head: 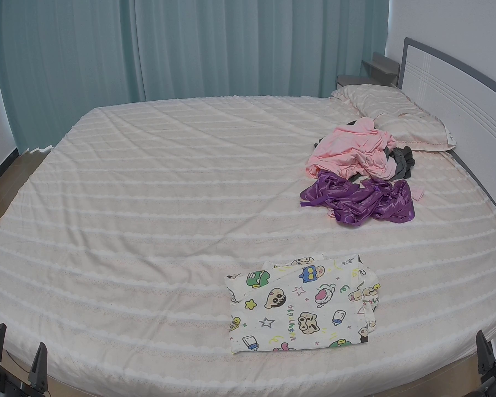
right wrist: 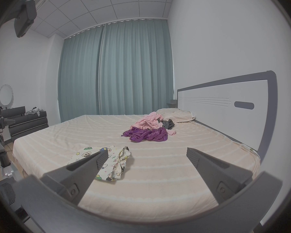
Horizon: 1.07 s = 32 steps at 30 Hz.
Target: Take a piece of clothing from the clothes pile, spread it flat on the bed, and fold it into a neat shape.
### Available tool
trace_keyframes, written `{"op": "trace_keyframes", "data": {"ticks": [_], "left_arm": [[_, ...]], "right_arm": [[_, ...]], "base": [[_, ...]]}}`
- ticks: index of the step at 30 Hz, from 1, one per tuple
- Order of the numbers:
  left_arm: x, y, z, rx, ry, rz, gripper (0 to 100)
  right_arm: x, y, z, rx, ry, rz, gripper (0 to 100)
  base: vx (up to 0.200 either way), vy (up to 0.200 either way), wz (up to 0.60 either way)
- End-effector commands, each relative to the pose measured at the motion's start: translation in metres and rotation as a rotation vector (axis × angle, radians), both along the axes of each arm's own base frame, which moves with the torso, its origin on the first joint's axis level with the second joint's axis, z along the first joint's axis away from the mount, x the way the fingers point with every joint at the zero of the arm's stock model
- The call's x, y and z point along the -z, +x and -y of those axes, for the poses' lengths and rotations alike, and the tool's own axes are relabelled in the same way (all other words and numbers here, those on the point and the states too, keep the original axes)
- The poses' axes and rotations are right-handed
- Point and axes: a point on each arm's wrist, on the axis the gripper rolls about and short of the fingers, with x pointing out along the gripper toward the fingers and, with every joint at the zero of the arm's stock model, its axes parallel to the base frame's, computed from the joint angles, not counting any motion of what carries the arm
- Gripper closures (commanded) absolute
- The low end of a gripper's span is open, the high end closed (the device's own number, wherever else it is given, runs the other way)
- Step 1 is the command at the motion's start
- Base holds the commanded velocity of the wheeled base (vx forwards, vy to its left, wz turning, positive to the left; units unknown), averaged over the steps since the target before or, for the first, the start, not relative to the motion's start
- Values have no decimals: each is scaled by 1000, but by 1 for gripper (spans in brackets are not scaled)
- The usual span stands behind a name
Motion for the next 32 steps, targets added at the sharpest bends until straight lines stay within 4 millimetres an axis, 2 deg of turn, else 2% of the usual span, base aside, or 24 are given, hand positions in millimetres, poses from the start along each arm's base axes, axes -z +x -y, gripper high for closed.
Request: {"op": "trace_keyframes", "data": {"ticks": [1,8,32], "left_arm": [[5,1,0,-2,-2,-5,0],[5,0,-1,-32,-48,-2,0],[5,0,-1,-28,-11,-5,0]], "right_arm": [[5,0,0,0,-1,-6,0],[5,0,0,-6,-2,-8,0],[5,0,0,-1,19,-4,0]], "base": [[0,0,0],[0,0,0],[0,0,0]]}}
